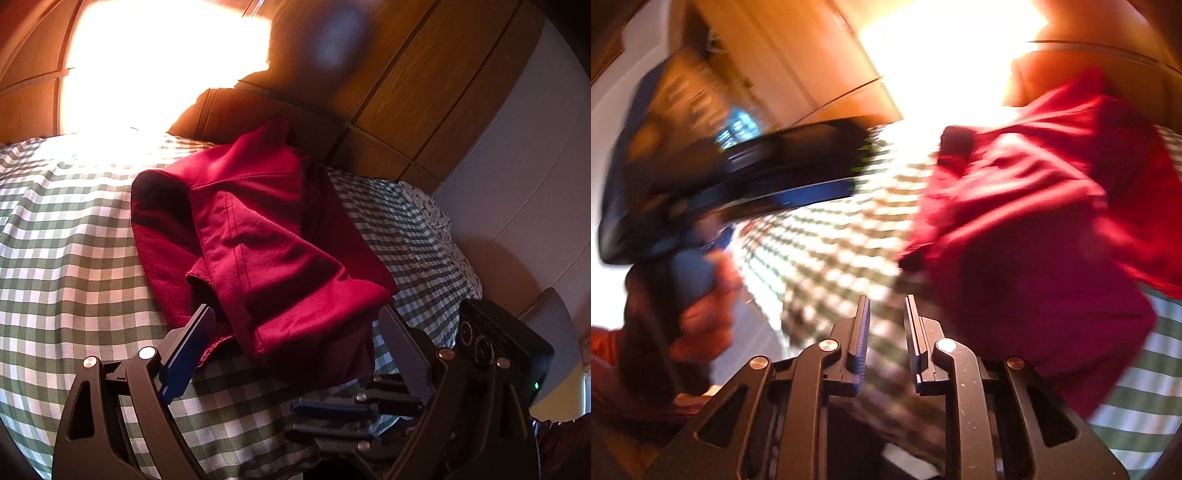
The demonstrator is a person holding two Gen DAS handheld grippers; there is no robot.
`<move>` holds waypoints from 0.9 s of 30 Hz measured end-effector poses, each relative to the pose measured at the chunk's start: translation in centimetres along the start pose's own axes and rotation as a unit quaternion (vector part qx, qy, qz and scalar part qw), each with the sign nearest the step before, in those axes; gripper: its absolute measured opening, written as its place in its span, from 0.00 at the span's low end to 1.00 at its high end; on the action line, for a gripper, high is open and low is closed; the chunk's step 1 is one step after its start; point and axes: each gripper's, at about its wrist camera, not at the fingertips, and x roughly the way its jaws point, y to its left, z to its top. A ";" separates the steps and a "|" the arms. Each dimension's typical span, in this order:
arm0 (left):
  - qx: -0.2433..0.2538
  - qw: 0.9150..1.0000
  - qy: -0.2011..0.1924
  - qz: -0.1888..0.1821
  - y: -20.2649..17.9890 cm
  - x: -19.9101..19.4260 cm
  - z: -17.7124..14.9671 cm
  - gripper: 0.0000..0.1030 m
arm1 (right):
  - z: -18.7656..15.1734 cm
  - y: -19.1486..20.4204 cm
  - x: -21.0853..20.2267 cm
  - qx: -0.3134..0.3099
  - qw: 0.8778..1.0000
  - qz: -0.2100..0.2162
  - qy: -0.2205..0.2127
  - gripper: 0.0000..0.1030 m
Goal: Fold small clothes
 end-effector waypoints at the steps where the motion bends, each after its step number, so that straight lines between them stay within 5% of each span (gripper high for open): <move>1: -0.006 1.000 0.001 0.000 0.2 0.2 0.2 0.87 | -0.1 0.4 0.2 -0.006 1.000 0.006 0.007 0.18; 4: -0.005 1.000 0.000 -0.007 0.5 0.6 0.7 0.87 | -0.8 0.0 -1.5 -0.014 1.000 -0.005 0.009 0.18; 6: 0.003 1.000 0.002 -0.016 0.0 0.9 1.0 0.87 | -1.3 -1.5 -3.5 0.004 1.000 -0.025 -0.004 0.35; 7: 0.011 1.000 0.006 -0.021 -0.6 1.1 1.2 0.87 | -1.7 -2.7 -4.9 0.021 0.998 -0.054 -0.016 0.61; 8: 0.020 0.999 0.009 -0.026 -1.3 1.4 1.4 0.87 | -2.1 -3.5 -6.0 0.035 0.996 -0.072 -0.026 0.69; 11: 0.076 0.996 0.030 -0.023 -4.4 3.1 1.8 0.87 | -3.4 -6.3 -8.1 0.075 0.989 -0.122 -0.034 0.69; 13: 0.123 0.991 0.055 0.015 -6.7 5.0 1.4 0.87 | -4.0 -7.4 -8.5 0.090 0.984 -0.148 -0.038 0.69; 15: 0.151 0.984 0.082 0.047 -7.6 7.4 0.6 0.71 | -4.4 -8.5 -8.5 0.108 0.980 -0.163 -0.043 0.69; 16: 0.156 0.981 0.105 0.051 -7.6 8.8 0.1 0.28 | -4.7 -9.0 -8.6 0.120 0.977 -0.169 -0.048 0.69; 17: 0.157 0.977 0.126 0.064 -7.3 9.7 -0.2 0.12 | -4.9 -9.4 -8.4 0.126 0.976 -0.173 -0.051 0.69; 18: 0.151 0.978 0.124 0.073 -6.7 10.0 -0.1 0.12 | -5.1 -9.6 -8.5 0.131 0.974 -0.178 -0.053 0.69; 23: 0.057 0.997 0.013 0.047 -0.7 2.6 4.9 0.11 | -4.8 -11.4 -10.0 0.153 0.964 -0.203 -0.076 0.69; 27: -0.013 0.990 -0.070 0.122 7.2 -4.4 9.7 0.11 | -2.1 -12.8 -9.5 0.155 0.962 -0.205 -0.089 0.62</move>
